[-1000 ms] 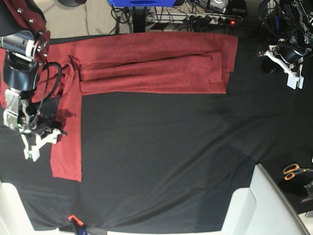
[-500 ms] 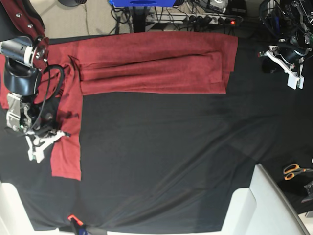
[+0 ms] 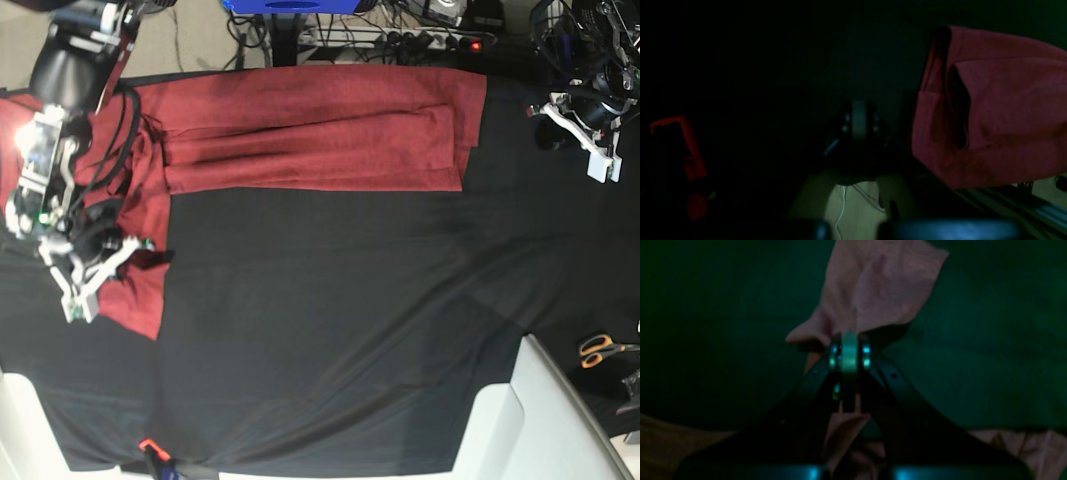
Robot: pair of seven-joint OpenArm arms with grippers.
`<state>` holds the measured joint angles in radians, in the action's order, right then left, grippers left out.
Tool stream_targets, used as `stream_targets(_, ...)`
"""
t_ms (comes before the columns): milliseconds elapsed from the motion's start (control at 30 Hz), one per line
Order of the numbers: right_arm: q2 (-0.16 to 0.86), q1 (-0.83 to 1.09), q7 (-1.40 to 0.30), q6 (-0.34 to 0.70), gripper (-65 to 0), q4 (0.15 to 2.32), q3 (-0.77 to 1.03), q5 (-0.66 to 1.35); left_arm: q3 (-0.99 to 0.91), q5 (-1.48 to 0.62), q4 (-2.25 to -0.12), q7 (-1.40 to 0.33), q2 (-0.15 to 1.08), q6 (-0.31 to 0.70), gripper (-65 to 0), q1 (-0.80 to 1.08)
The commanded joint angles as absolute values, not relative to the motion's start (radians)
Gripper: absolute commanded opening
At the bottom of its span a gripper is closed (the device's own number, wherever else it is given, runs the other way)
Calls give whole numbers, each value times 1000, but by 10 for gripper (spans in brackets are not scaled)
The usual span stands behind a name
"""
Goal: Fold the T-shirt properly
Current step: 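Grasp the sleeve end with the right gripper and fold it over the strip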
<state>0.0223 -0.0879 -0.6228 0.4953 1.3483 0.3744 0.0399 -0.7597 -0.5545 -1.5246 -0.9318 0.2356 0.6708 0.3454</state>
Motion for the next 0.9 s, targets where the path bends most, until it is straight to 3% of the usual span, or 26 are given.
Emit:
stream_targets(0,27,-88,-616,503,-650,1399,366,54,-765,-568,-1540,-918,252,673,-650,343)
stream_targets(500,22,219,-642,493,-650,1834,117,56,-765,-568,-1541,-918,252,673,-650,343)
stream_targets(867,22,326,-636,493,-650,1910,-27,56,-765,-568,-1541,-918,252,673,-650,343)
